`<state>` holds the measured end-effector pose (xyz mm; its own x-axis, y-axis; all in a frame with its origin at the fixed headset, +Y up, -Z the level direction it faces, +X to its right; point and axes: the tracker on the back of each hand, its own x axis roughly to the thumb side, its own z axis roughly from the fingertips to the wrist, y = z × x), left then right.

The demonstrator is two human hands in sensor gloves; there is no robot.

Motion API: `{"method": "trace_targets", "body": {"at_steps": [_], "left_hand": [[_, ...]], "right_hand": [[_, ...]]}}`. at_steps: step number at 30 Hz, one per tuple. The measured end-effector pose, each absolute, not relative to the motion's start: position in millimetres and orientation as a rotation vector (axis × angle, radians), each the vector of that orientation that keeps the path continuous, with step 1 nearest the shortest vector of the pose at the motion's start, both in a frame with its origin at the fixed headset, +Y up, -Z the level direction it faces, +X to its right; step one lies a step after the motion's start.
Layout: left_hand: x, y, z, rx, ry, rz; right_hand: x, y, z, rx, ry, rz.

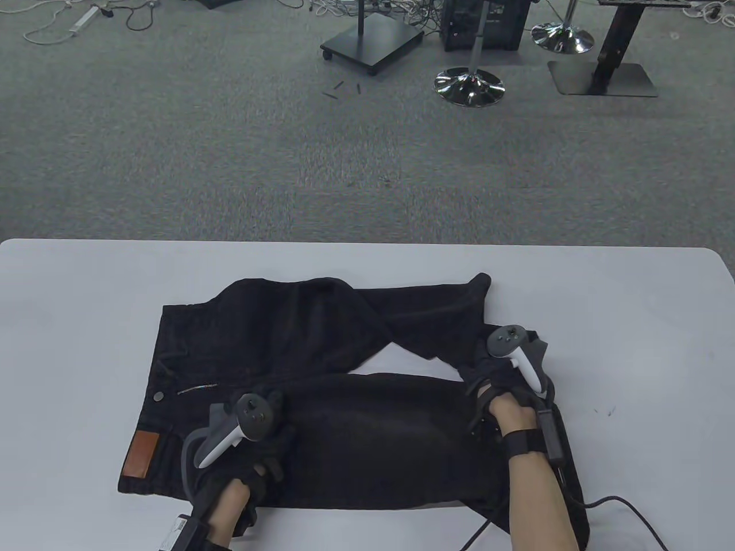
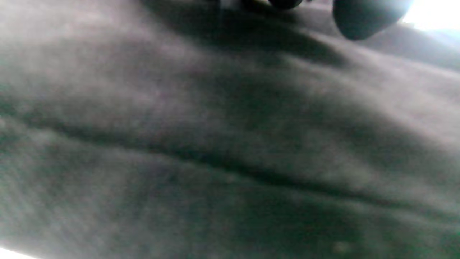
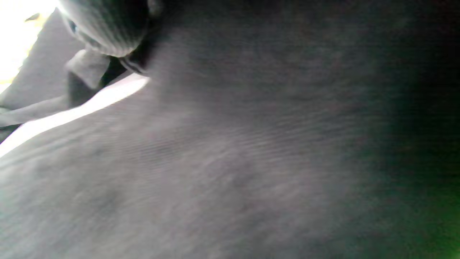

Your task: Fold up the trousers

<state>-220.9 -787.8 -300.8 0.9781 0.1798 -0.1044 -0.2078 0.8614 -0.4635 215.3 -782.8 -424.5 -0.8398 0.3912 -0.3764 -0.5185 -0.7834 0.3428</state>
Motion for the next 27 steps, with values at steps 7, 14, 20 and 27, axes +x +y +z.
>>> {"method": "trace_targets", "body": {"at_steps": [7, 14, 20, 27], "left_hand": [[-244.0, -799.6, -305.3, -0.549, 0.149, 0.223], [-252.1, -798.0, -306.3, -0.542, 0.192, 0.236], [-252.4, -797.9, -307.4, -0.545, 0.198, 0.241], [-252.7, -798.9, -306.2, -0.544, 0.194, 0.249]], "right_hand": [[210.1, -768.7, -425.9, -0.262, 0.592, 2.429], [248.3, -757.8, -408.0, -0.336, 0.612, 2.368], [273.6, -744.7, -377.1, -0.419, 0.618, 2.448], [270.5, -755.7, -356.8, -0.400, 0.695, 2.572]]}}
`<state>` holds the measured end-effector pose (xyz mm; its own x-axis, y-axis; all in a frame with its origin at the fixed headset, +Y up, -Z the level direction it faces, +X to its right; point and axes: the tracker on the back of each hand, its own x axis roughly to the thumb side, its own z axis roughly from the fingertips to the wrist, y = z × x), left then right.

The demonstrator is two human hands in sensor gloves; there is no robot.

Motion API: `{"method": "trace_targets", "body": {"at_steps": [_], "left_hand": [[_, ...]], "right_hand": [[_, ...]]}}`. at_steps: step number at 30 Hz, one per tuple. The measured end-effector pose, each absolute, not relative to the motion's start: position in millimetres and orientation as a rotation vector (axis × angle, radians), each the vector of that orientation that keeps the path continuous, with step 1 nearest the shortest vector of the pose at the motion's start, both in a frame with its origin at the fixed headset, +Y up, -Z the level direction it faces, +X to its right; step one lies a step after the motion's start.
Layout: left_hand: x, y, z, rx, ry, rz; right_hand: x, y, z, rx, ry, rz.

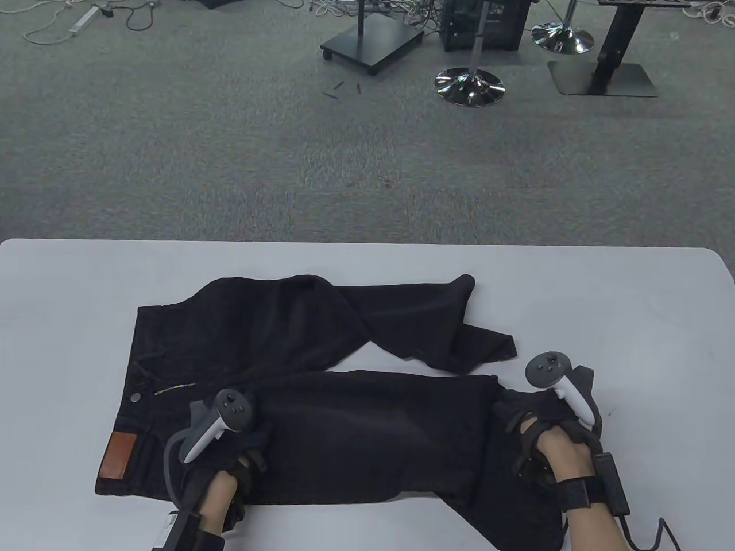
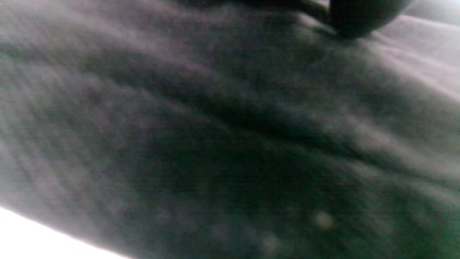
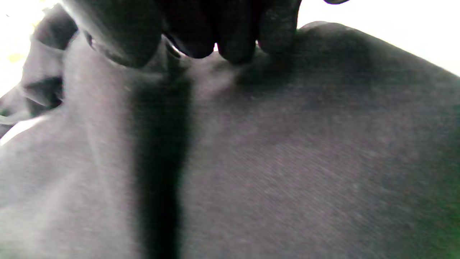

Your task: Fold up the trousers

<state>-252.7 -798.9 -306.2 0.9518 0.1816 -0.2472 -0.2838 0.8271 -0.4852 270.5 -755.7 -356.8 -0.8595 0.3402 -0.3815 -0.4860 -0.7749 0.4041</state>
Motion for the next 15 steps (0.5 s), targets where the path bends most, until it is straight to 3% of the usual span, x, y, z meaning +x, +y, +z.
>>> {"method": "trace_targets", "body": {"at_steps": [7, 13, 15], "left_hand": [[-274.6, -792.3, -300.6, -0.517, 0.253, 0.306], [-283.8, -789.8, -296.8, -0.515, 0.274, 0.314], [-284.6, -790.7, -296.9, -0.516, 0.270, 0.322]], "right_hand": [[289.3, -763.6, -357.7, -0.636, 0.755, 2.696], [294.9, -770.8, -365.5, -0.662, 0.823, 2.714], [296.8, -769.4, -367.3, -0.681, 0.741, 2.696]]}}
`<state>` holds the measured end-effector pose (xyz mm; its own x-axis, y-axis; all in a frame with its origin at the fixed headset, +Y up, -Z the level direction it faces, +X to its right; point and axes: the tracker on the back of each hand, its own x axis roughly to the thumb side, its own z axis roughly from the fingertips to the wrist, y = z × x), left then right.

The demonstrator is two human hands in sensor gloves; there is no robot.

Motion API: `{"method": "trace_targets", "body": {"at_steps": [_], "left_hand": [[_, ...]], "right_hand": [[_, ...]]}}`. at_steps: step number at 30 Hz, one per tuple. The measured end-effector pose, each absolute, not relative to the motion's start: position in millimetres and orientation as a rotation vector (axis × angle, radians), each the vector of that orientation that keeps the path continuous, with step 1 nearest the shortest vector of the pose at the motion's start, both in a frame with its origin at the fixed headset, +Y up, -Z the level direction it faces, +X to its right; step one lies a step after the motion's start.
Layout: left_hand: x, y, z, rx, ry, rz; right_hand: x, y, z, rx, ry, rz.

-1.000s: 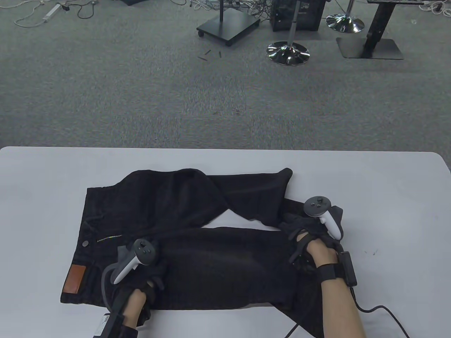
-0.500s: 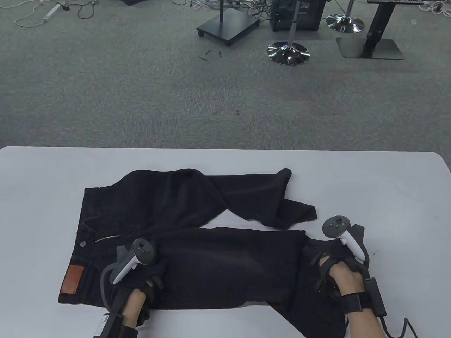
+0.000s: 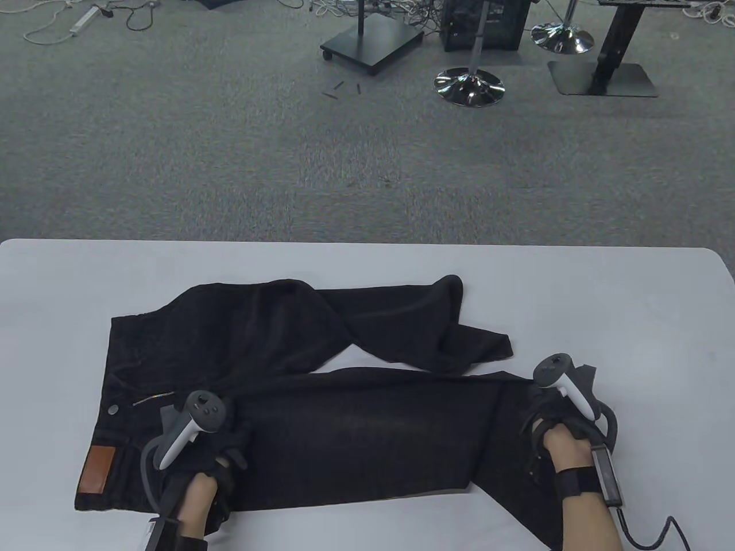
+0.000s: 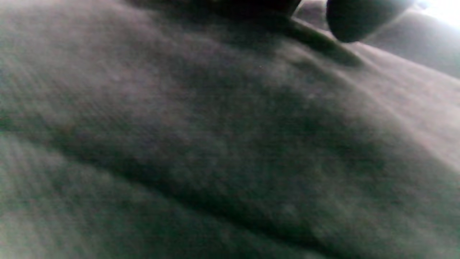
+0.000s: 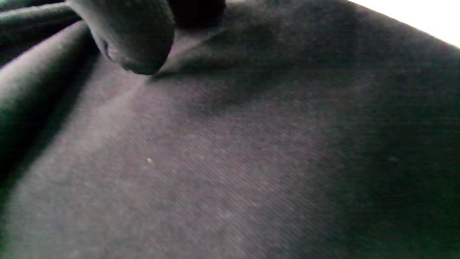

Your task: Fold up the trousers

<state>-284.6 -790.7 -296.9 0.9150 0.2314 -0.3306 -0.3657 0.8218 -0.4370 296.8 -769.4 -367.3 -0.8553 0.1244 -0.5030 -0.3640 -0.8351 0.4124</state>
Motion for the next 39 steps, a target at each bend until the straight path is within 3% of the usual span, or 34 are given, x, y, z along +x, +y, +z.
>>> {"method": "trace_targets", "body": {"at_steps": [4, 8, 16, 21, 32, 39], "left_hand": [[-287.8, -791.7, -297.2, -0.517, 0.269, 0.343], [-285.3, -791.3, -297.7, -0.519, 0.272, 0.337], [-283.8, -791.9, -298.0, -0.525, 0.271, 0.318], [-280.6, -792.3, -298.2, -0.524, 0.271, 0.286], [-279.7, -792.7, -297.6, -0.526, 0.267, 0.287], [-279.9, -792.8, -297.5, -0.534, 0.268, 0.303]], "right_hand": [[316.3, -771.3, -367.7, -0.763, 0.636, 2.598], [335.2, -778.6, -363.5, -0.856, 0.668, 2.500], [315.8, -738.2, -362.0, -0.551, 0.582, 2.461], [288.5, -728.2, -355.5, -0.354, 0.849, 2.369], [291.4, -753.9, -352.7, -0.566, 0.868, 2.711], [307.6, -745.9, -345.6, -0.650, 0.811, 2.741]]}}
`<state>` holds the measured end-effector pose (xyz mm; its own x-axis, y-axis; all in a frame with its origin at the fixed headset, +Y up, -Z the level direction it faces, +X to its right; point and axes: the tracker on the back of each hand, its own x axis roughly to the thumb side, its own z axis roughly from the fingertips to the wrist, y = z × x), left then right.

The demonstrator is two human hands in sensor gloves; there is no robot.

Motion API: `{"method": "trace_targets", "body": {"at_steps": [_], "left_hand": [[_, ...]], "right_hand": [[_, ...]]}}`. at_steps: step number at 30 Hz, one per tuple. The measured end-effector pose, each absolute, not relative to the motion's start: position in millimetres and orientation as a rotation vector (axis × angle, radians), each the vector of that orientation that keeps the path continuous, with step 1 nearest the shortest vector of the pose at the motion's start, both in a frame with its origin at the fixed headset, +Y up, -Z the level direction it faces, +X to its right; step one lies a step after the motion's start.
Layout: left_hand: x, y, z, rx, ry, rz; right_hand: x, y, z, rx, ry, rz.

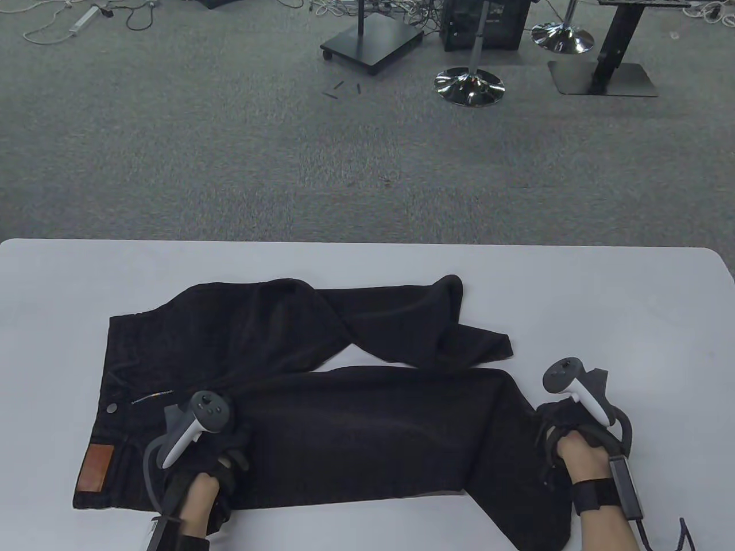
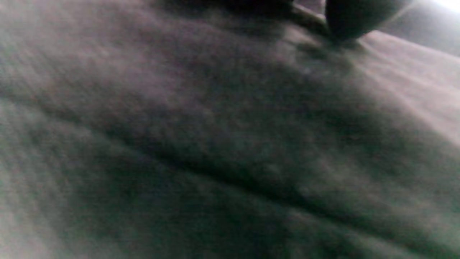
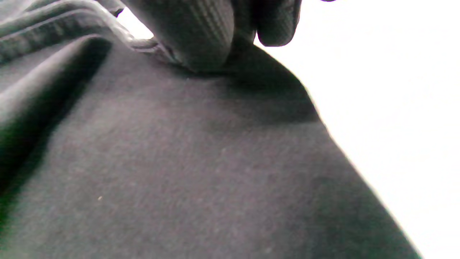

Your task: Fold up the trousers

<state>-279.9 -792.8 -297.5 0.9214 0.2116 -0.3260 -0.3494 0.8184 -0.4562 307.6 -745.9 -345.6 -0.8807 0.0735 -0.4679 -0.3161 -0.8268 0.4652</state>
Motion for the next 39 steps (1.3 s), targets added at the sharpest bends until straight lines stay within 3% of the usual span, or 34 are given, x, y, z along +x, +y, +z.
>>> {"method": "trace_targets", "body": {"at_steps": [9, 16, 19, 29, 33, 39], "left_hand": [[-279.5, -793.9, -296.9, -0.534, 0.265, 0.295], [-279.5, -794.6, -296.0, -0.534, 0.266, 0.302], [-279.4, -794.9, -295.8, -0.534, 0.266, 0.301], [-278.8, -796.5, -294.6, -0.516, 0.265, 0.306], [-282.1, -797.4, -293.5, -0.505, 0.263, 0.340], [-287.7, -794.6, -292.3, -0.489, 0.251, 0.372]], "right_hand": [[331.8, -671.2, -333.2, -0.870, 0.552, 2.854], [318.1, -644.8, -333.2, -0.940, 0.072, 2.999], [318.0, -654.1, -334.8, -0.882, 0.093, 2.952], [315.9, -752.3, -331.9, -0.849, 0.872, 2.544], [318.8, -773.8, -335.4, -0.893, 0.909, 2.560], [349.7, -772.9, -339.5, -1.034, 0.846, 2.486]]}}
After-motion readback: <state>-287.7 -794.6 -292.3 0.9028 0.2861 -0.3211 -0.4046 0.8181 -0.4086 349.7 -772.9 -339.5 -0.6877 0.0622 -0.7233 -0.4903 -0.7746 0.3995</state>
